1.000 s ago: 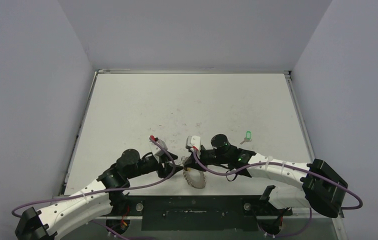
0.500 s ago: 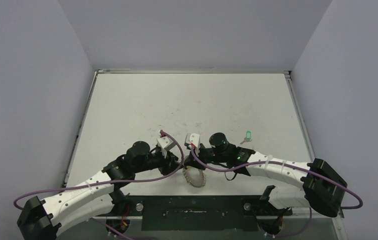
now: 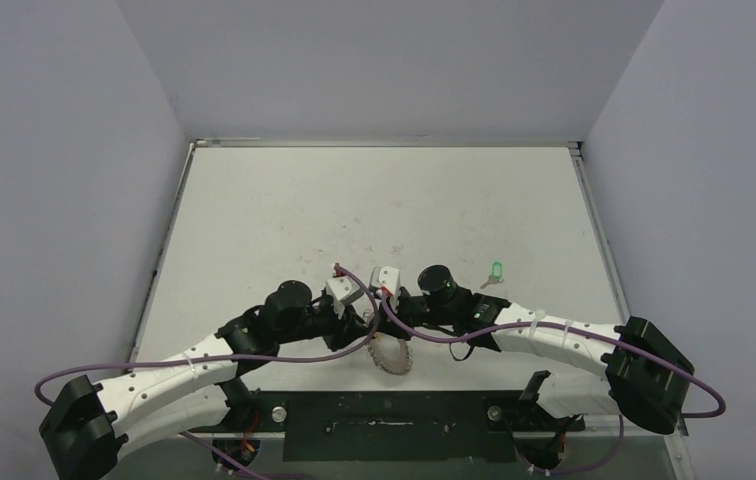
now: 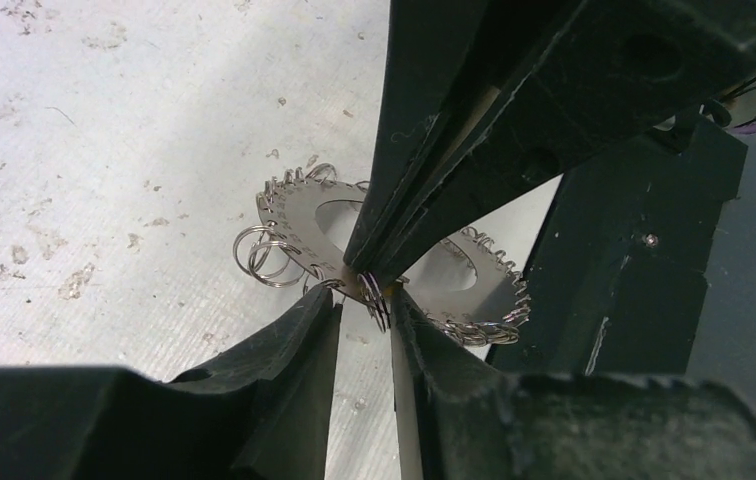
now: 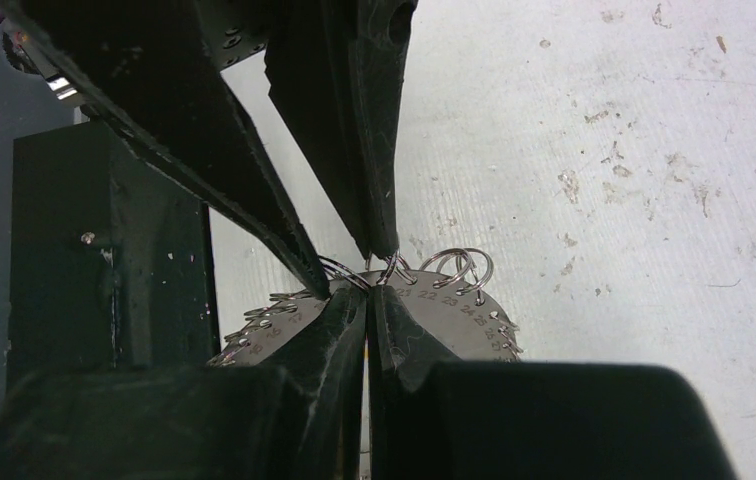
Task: Put the keys on the keyring
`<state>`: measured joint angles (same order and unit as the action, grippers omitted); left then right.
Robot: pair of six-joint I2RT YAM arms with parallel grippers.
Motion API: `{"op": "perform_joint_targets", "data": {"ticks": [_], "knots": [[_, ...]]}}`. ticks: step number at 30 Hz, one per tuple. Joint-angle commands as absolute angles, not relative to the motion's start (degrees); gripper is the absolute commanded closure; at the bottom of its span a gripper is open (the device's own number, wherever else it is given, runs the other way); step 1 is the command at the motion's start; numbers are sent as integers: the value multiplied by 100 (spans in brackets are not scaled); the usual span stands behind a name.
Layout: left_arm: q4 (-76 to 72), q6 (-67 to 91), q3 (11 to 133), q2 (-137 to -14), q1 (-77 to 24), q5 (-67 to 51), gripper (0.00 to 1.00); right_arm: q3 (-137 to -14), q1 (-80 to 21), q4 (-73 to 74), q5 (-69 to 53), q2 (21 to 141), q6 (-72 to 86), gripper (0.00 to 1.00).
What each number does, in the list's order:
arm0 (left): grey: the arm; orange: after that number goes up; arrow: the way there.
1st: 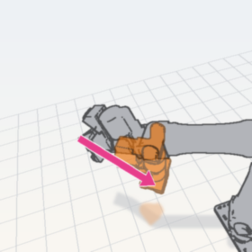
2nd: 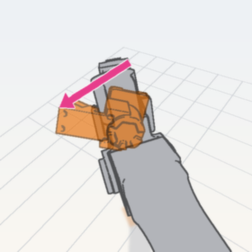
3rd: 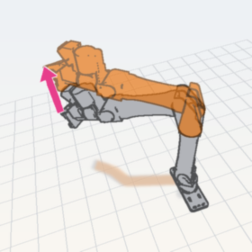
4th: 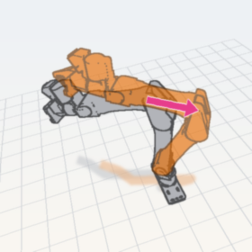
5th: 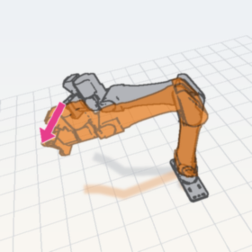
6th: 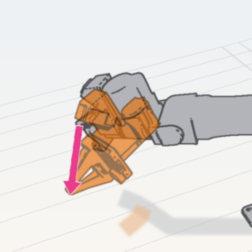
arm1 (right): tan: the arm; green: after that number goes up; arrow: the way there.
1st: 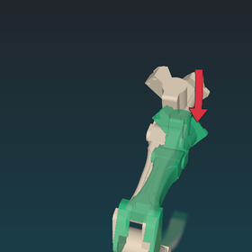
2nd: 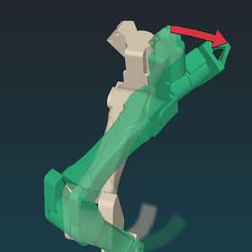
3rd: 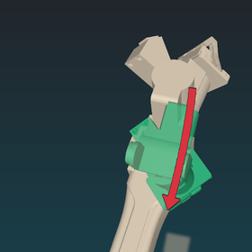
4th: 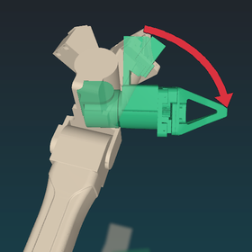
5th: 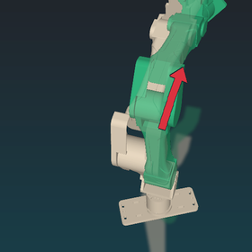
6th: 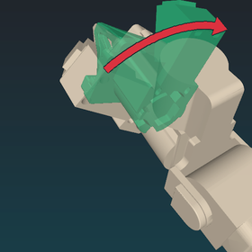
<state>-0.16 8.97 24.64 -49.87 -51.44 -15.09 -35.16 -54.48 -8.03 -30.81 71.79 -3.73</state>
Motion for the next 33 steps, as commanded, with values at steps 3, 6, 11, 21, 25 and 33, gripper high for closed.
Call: {"op": "perform_joint_targets", "data": {"ticks": [3,6,11,21,25,33], "knots": [[-369,562,2491,-5000,-5177,-1342,86,-3788,-5492,-913,-3109,7121,-357,100],[-371,536,2424,-4938,-5177,-1166,100,-3788,-5488,-876,-3118,7110,-375,100],[-508,574,2224,-4702,-5181,-1038,100,-3773,-5493,-878,-3111,7061,-379,100],[-1450,745,1455,-3917,-5177,-1202,100,-3512,-5442,-1290,-3294,6746,-340,68],[-1628,721,1265,-3622,-5177,-1352,100,-3324,-5423,-1561,-3454,6559,-365,62],[-2198,539,864,-3174,-5177,-1817,100,-2897,-5412,-2489,-4054,6551,-754,62]]}}
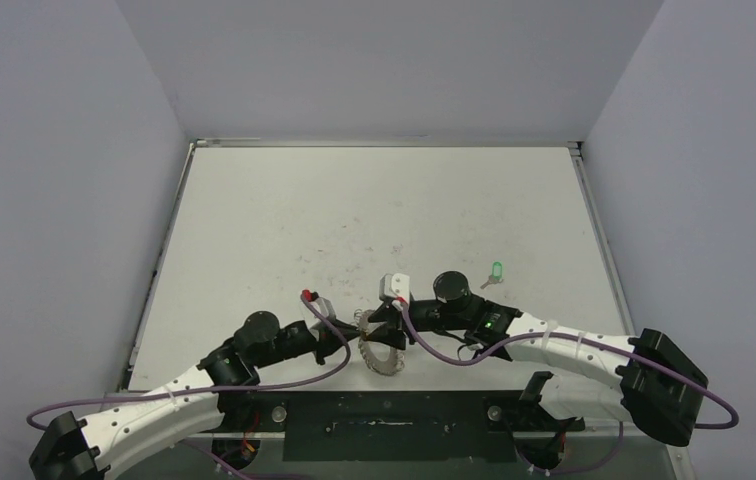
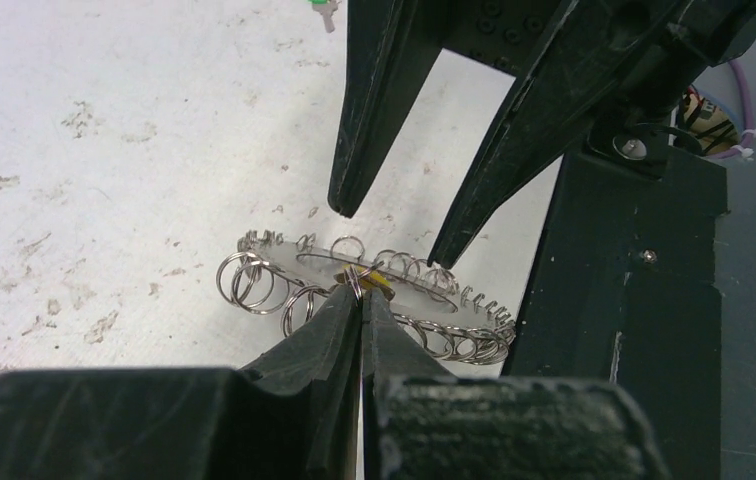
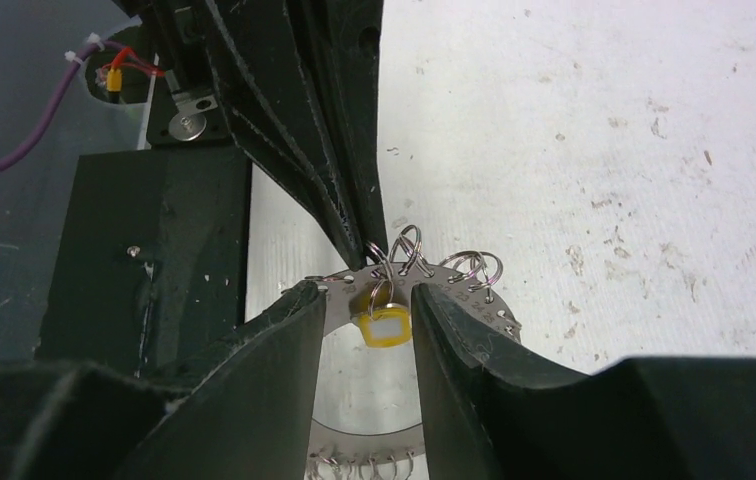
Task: Put the keys on the keyring
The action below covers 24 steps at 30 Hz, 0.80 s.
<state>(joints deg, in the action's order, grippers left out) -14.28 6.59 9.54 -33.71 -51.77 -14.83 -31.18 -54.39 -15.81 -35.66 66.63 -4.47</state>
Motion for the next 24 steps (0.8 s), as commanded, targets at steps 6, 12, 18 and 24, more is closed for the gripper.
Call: {"op": "perform_joint_targets", "data": {"ticks": [6,12,18,24], "knots": [[-2214,545,852,-3130,-5177,-2209,100,-2665,-5381,-2897,-4392,6508,-1138,66],[-2339,510,864,-3211,-5177,-2399,100,-2775,-5371,-2865,-4590,6639,-1283,68],[-2413,502,904,-3312,-5177,-2476,100,-2870,-5370,-2712,-4636,6797,-1433,74],[-2458,510,914,-3348,-5177,-2500,100,-2919,-5368,-2708,-4798,6959,-1477,77]]}}
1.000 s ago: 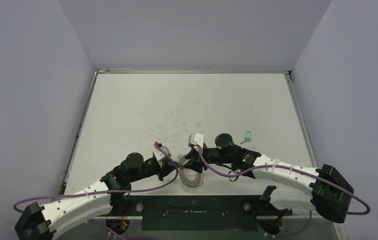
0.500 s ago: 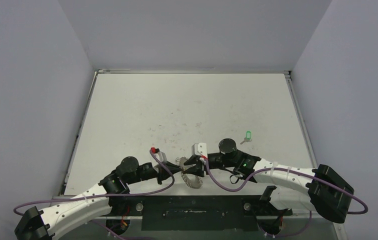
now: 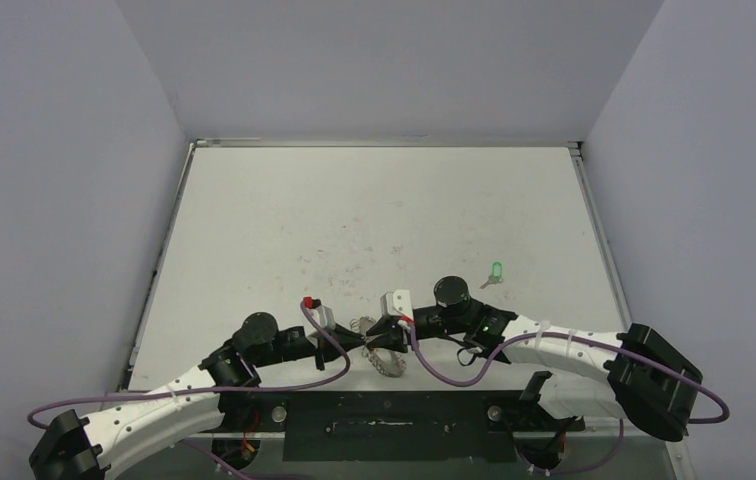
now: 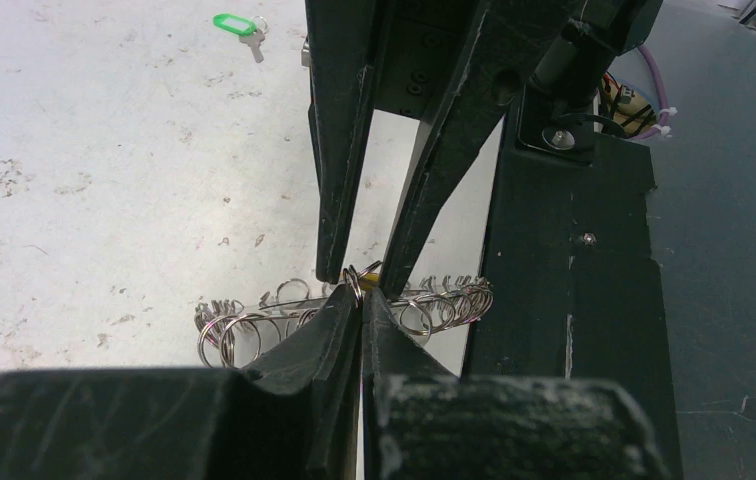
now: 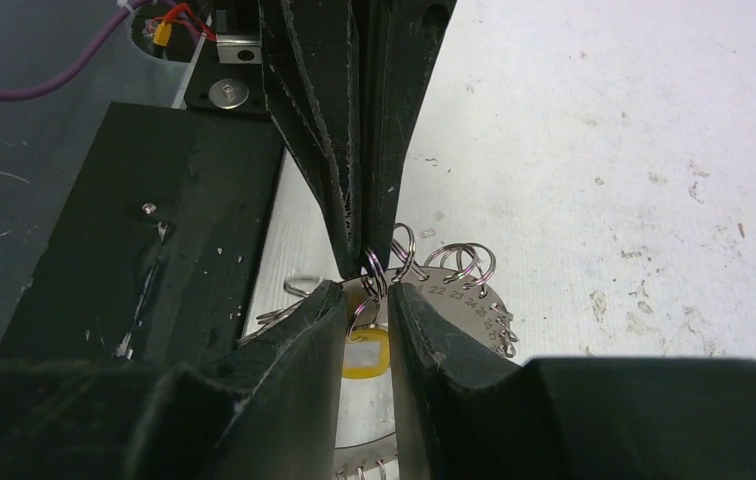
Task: Put the keys on the keyring
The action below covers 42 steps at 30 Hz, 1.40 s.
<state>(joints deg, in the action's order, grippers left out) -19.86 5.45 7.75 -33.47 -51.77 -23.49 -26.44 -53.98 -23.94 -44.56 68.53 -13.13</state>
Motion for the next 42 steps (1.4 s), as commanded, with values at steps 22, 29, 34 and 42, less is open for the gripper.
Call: {"op": "perform_joint_targets", "data": {"ticks": [22,29,34,42], "knots": [[-906,220,1604,-3277,-5186,-1897,63,-4587,-5479,1081,-3345,6919,-1508,100],[-454,49,1730,-3008,-5205,-1376,62,-5514,-5943,2366,-2174,7232,-1383,100],[-399,-161,1641,-2644,-5221,-1321,57,-6062,-6166,2840,-1614,7523,-1026,100],[-966,-352,1244,-2256,-5230,-1659,60,-6554,-6374,2973,-1414,7928,-560,100]]}}
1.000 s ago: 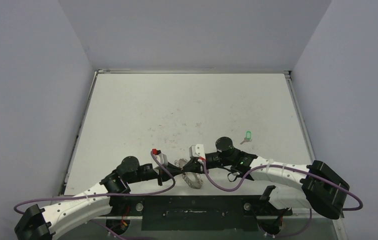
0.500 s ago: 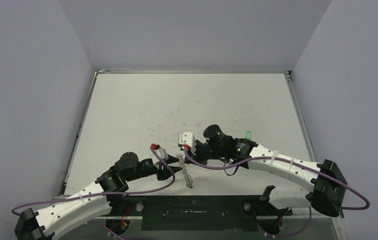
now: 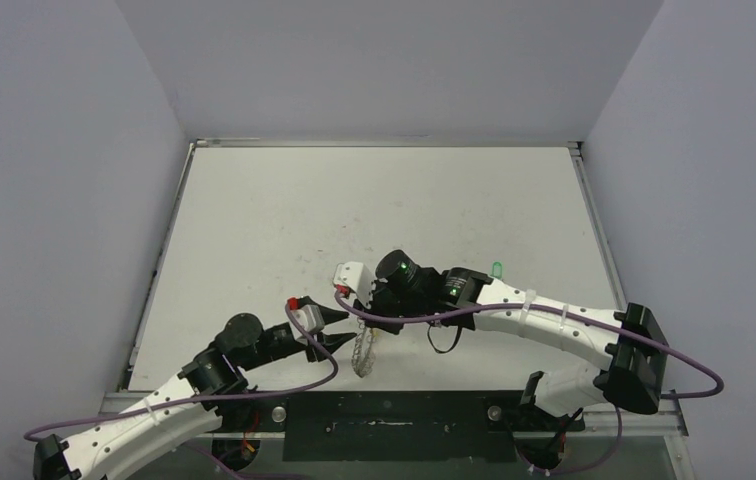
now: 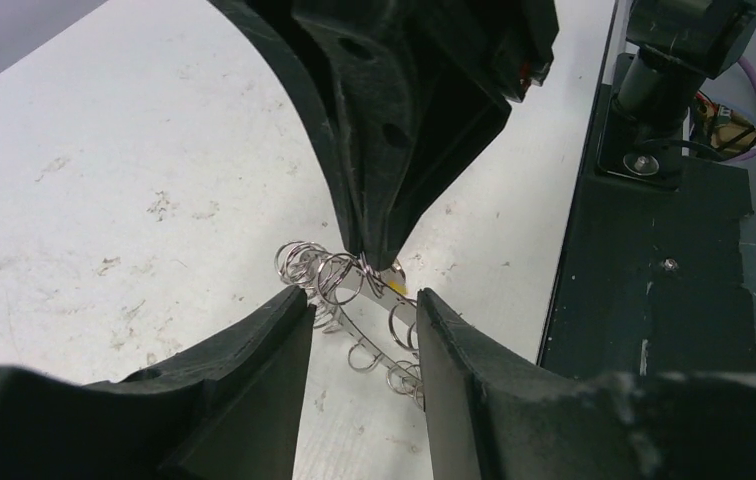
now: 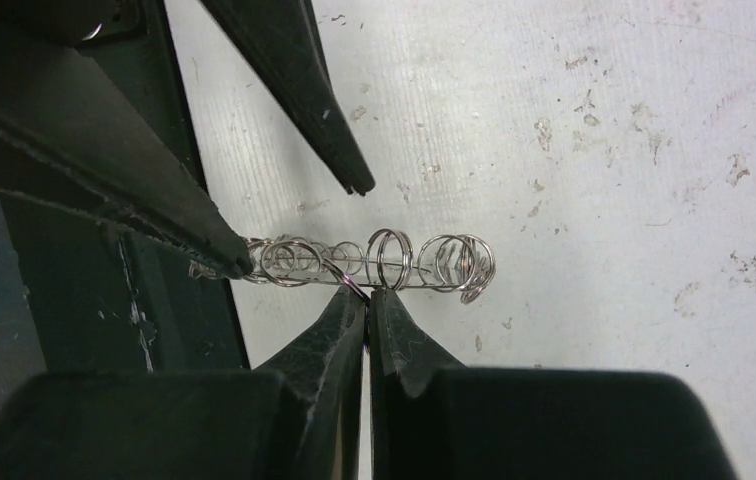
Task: Put the keys on the keyring
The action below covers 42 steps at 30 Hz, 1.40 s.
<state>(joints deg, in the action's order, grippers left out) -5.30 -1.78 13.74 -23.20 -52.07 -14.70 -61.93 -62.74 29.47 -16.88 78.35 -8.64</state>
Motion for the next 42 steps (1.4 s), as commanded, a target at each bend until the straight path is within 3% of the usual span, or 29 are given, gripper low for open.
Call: {"op": "perform_joint_targets", "data": {"ticks": [1,10,12,16,19,22,25,28,38,40,42], "knots": [[-972,-358,1240,-2269,-5229,-1675,60,-6559,-6391,2956,-1415,7948,-547,100],[-1381,-224,1248,-2780,-5239,-1740,58,-6533,-6431,2823,-1450,7983,-501,100],[-1496,-204,1240,-2907,-5238,-1732,61,-6536,-6438,2821,-1461,7969,-503,100],[-1723,-166,1240,-3148,-5247,-1723,78,-6518,-6441,2786,-1494,7949,-503,100],[-1849,-117,1232,-3271,-5257,-1691,83,-6518,-6439,2796,-1518,7954,-502,100],[-1894,-100,1222,-3337,-5256,-1690,82,-6521,-6441,2795,-1546,7963,-501,100],[-1854,-112,1226,-3385,-5265,-1696,72,-6531,-6438,2805,-1546,7969,-510,100],[-1783,-146,1238,-3424,-5274,-1718,71,-6531,-6436,2799,-1553,7953,-510,100],[-1658,-281,1264,-3592,-5307,-1740,100,-6482,-6440,2710,-1652,7884,-501,100],[-1590,-289,1289,-3583,-5314,-1712,98,-6474,-6441,2711,-1644,7891,-501,100],[-1474,-305,1340,-3536,-5309,-1674,88,-6456,-6437,2699,-1620,7885,-489,100]]}}
